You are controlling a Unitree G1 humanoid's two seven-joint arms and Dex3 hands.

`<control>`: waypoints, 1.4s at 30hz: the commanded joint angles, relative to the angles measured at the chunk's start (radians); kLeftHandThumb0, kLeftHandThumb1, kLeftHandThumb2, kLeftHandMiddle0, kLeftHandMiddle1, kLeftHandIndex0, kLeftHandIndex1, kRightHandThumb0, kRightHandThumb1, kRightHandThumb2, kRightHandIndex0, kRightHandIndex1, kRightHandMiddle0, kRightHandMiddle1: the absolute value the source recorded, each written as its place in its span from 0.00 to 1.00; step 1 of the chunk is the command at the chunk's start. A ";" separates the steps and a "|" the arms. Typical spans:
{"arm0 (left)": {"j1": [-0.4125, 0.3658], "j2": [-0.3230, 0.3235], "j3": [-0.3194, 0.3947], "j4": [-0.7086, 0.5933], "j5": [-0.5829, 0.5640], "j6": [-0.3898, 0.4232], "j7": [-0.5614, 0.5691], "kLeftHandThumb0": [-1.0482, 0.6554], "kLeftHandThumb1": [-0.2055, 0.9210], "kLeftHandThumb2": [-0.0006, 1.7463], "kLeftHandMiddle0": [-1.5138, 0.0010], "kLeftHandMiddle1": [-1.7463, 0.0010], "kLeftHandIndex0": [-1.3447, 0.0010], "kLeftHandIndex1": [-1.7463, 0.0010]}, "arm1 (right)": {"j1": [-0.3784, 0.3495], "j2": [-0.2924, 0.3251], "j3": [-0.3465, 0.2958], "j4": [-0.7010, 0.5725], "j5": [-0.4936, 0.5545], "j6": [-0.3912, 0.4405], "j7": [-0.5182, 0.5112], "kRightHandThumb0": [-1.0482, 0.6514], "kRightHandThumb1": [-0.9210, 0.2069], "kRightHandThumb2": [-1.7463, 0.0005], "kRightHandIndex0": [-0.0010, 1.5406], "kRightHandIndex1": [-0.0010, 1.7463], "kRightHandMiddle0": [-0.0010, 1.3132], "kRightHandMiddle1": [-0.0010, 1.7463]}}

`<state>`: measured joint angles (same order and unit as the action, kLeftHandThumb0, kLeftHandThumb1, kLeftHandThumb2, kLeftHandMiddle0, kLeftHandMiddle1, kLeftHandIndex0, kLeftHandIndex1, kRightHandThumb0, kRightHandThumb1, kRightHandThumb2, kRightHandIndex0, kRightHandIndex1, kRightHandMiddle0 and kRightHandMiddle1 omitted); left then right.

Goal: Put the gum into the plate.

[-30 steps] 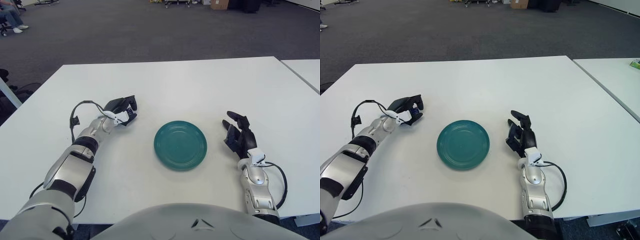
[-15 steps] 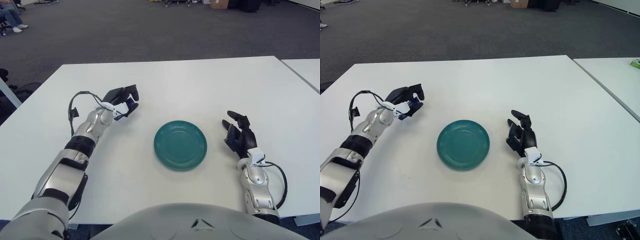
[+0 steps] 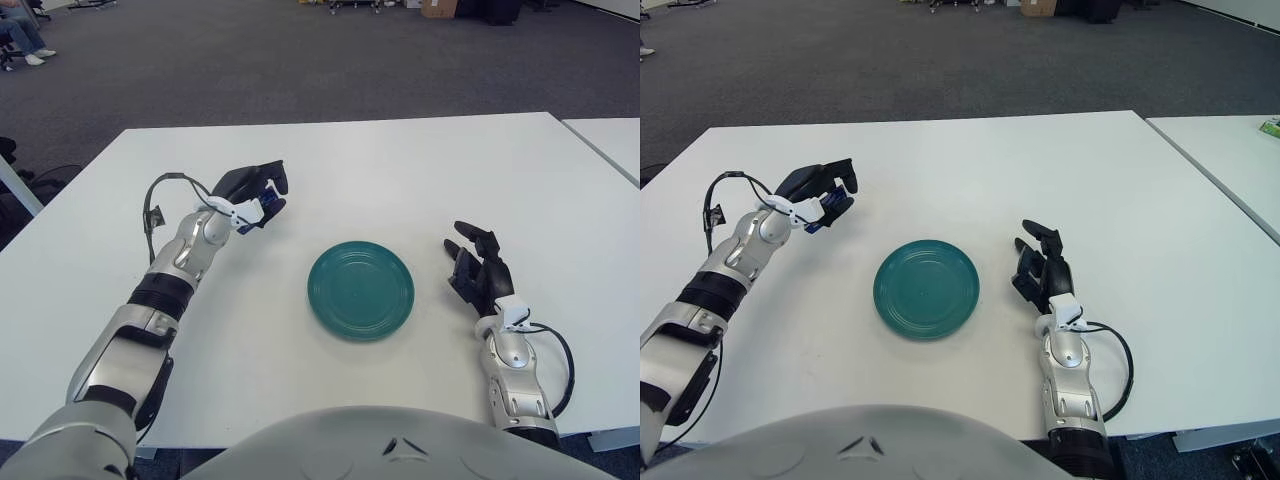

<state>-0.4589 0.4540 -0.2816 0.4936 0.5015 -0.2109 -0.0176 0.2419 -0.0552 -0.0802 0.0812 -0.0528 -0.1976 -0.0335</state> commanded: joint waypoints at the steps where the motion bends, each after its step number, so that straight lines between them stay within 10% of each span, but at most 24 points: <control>1: 0.032 0.005 0.006 -0.060 -0.015 -0.013 -0.032 0.36 0.54 0.69 0.21 0.00 0.60 0.00 | 0.041 0.009 0.009 0.080 0.000 0.082 0.002 0.12 0.00 0.44 0.34 0.04 0.03 0.50; 20: 0.184 -0.091 -0.092 -0.515 0.067 0.082 -0.172 0.36 0.56 0.68 0.27 0.00 0.61 0.00 | 0.049 0.026 0.020 0.084 -0.001 0.076 -0.014 0.13 0.00 0.43 0.34 0.04 0.03 0.50; 42: 0.293 -0.145 -0.234 -0.776 0.131 -0.088 -0.204 0.33 0.42 0.78 0.24 0.00 0.52 0.00 | 0.063 0.035 0.051 0.050 -0.002 0.104 -0.020 0.15 0.00 0.42 0.30 0.01 0.00 0.43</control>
<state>-0.1757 0.2910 -0.5159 -0.2625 0.6308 -0.2849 -0.2024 0.2444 -0.0414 -0.0515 0.0764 -0.0568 -0.1936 -0.0680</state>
